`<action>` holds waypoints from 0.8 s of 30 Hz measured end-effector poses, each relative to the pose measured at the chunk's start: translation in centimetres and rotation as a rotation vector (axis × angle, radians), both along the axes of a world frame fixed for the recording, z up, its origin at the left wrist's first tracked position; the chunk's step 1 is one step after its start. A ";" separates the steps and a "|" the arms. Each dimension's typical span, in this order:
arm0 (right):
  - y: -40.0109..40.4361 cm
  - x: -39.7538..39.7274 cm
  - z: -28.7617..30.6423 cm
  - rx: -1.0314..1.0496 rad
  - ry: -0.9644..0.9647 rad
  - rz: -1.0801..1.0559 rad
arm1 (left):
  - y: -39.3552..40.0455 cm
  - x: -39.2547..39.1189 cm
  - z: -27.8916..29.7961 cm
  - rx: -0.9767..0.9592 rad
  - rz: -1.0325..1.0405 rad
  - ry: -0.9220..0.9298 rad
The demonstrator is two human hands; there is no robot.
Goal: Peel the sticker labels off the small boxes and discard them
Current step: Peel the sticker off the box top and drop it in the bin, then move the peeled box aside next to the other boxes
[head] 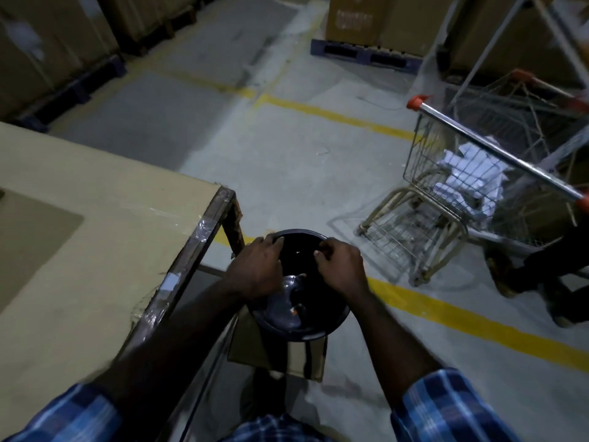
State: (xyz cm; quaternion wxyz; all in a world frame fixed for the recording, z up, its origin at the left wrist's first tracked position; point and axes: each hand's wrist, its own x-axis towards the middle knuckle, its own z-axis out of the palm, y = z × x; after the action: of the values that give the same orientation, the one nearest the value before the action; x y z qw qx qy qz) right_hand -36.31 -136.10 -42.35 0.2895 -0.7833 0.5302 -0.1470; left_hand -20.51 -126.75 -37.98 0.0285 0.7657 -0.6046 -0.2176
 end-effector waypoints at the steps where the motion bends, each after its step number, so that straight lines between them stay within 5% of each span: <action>1: 0.0 0.1 0.8 -0.014 -0.029 0.020 | 0.5 -0.4 0.8 -0.030 0.028 0.007; 11: 5.7 6.5 14.7 -0.195 -0.471 0.420 | 11.8 -2.0 13.3 -0.460 0.466 -0.100; 24: 35.8 17.5 28.2 -0.263 -0.794 1.104 | 42.2 -1.4 26.1 -0.746 1.068 -0.433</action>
State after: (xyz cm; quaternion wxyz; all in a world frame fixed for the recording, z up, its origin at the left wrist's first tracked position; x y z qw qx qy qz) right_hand -18.81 -100.29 -14.13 0.3966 -0.8540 -0.1142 -0.3167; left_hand -21.93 -84.55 -11.92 0.2719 0.9241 -0.1710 0.2070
